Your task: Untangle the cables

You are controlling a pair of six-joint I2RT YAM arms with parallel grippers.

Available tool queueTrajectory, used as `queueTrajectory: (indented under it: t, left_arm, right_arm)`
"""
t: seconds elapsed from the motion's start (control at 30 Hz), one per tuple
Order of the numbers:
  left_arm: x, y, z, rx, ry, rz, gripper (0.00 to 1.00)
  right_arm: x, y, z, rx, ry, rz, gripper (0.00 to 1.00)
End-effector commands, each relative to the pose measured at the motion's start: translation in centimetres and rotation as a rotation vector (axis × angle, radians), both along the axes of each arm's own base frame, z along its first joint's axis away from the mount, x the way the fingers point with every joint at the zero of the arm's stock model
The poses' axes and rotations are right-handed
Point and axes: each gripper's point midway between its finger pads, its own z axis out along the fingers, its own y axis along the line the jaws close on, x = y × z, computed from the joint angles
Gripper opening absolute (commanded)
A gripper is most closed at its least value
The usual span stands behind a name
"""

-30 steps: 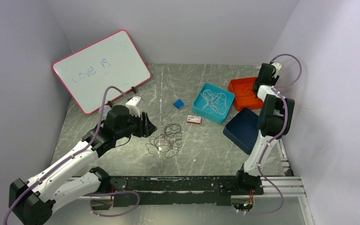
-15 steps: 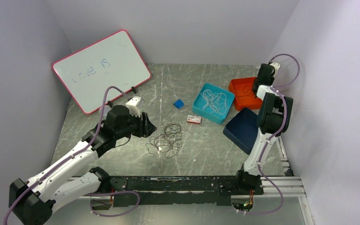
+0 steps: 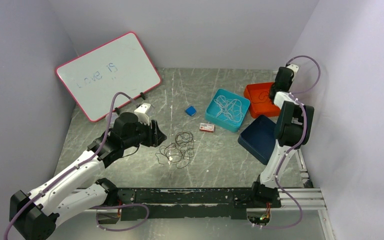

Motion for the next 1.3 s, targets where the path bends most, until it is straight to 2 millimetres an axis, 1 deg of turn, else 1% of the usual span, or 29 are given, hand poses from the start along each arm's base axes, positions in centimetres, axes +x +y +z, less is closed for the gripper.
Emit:
queueTrajectory:
  t: [0.0,0.07,0.13,0.23,0.33,0.4,0.47,0.53,0.6,0.63,0.7,0.73,0.87,0.9,0.93,1.0,1.1,1.17,1.27]
  left_arm:
    - [0.4,0.1,1.2,0.001,-0.034,0.009,0.52]
    - [0.4,0.1,1.3,-0.003,-0.033,0.008,0.52]
    - [0.3,0.0,1.4,-0.007,-0.032,0.007,0.52]
    - [0.2,0.0,1.6,-0.011,-0.032,0.003,0.51]
    - [0.1,0.1,1.6,-0.01,-0.029,0.006,0.51]
    - [0.0,0.3,1.6,-0.01,-0.027,0.011,0.51]
    - [-0.2,0.4,1.8,-0.015,-0.029,0.011,0.51]
    - [-0.3,0.4,1.8,-0.017,-0.026,0.014,0.51]
    - [-0.4,0.5,1.8,-0.018,-0.024,0.015,0.51]
    - [-0.4,0.5,1.8,-0.021,-0.024,0.016,0.51]
    - [-0.5,0.5,1.9,-0.023,-0.023,0.015,0.51]
    - [-0.4,0.5,1.9,-0.023,-0.023,0.016,0.51]
    - [-0.5,0.4,1.8,-0.023,-0.018,0.015,0.51]
    - [-0.4,0.4,1.8,-0.026,-0.019,0.016,0.51]
    - [-0.4,0.3,1.9,-0.028,-0.019,0.014,0.51]
    - [-0.4,0.3,1.9,-0.028,-0.018,0.014,0.51]
    - [-0.3,0.4,2.1,-0.024,-0.021,0.02,0.51]
    - [-0.3,0.5,2.1,-0.019,-0.022,0.024,0.51]
    - [-0.2,0.6,2.1,-0.014,-0.021,0.027,0.51]
  right_arm:
    - [0.2,2.9,2.9,0.037,-0.05,0.068,0.0]
    - [-0.1,4.5,2.2,0.07,-0.026,0.096,0.0]
    - [-0.4,6.1,1.0,0.119,0.004,0.132,0.0]
    - [-0.9,8.5,-0.8,0.242,0.044,0.183,0.0]
    - [-1.2,10.3,-2.3,0.333,0.086,0.229,0.0]
    - [-1.3,10.7,-3.1,0.357,0.11,0.242,0.0]
    - [-1.4,10.6,-3.5,0.357,0.13,0.239,0.0]
    - [-1.5,10.4,-5.0,0.349,0.176,0.23,0.01]
    - [-1.4,10.2,-6.0,0.341,0.217,0.239,0.02]
    - [-1.3,10.2,-6.1,0.335,0.231,0.248,0.02]
    - [-1.0,10.1,-5.5,0.324,0.232,0.26,0.07]
    - [-0.9,10.1,-4.9,0.317,0.218,0.261,0.11]
    - [-0.5,10.2,-2.2,0.305,0.158,0.28,0.32]
    - [-0.5,10.3,-1.9,0.305,0.153,0.286,0.39]
    - [-0.5,10.4,-0.8,0.3,0.135,0.293,0.46]
    - [-0.6,10.4,0.7,0.286,0.108,0.299,0.54]
    - [-1.0,10.1,2.9,0.256,0.073,0.293,0.61]
    - [-1.6,9.7,4.6,0.232,0.048,0.275,0.65]
    - [-2.6,9.1,6.6,0.189,0.009,0.229,0.72]
